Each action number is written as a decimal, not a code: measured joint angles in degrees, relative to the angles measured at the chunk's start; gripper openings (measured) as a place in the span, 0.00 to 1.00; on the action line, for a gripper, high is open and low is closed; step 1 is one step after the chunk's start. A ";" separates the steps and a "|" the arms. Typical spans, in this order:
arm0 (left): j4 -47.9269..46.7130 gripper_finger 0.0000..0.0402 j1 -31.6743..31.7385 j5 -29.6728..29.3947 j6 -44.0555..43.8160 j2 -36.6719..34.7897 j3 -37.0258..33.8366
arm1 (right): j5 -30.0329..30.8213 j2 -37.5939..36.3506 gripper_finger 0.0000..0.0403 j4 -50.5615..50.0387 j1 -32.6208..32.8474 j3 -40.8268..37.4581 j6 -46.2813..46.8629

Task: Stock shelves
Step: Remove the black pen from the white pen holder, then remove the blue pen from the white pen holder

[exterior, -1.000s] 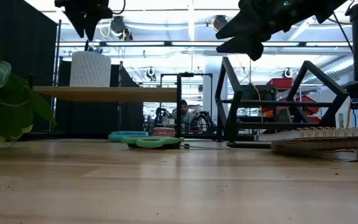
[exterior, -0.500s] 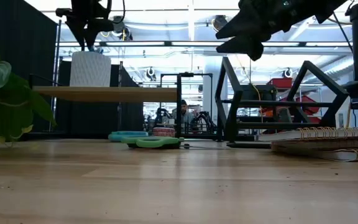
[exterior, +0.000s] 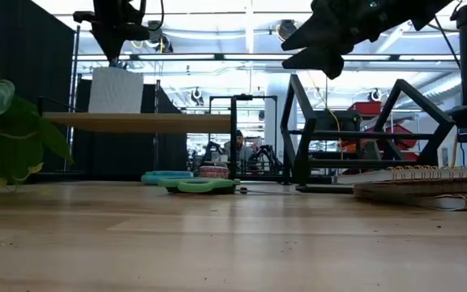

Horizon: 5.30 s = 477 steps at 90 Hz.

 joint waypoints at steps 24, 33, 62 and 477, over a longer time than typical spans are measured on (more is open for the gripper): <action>-1.86 0.05 -0.93 2.09 0.13 -0.08 2.78 | 0.00 0.00 0.55 0.02 0.00 0.00 0.00; -2.62 0.05 -1.80 2.43 0.12 -0.08 4.46 | 0.00 0.00 0.55 0.02 0.02 0.00 0.00; -3.59 0.05 -5.20 2.55 5.24 -0.09 17.15 | 0.00 -0.02 0.55 0.02 -0.04 0.00 -1.76; 3.50 0.31 1.33 6.48 4.53 0.03 4.39 | 4.20 13.67 0.53 4.80 10.93 -0.50 6.38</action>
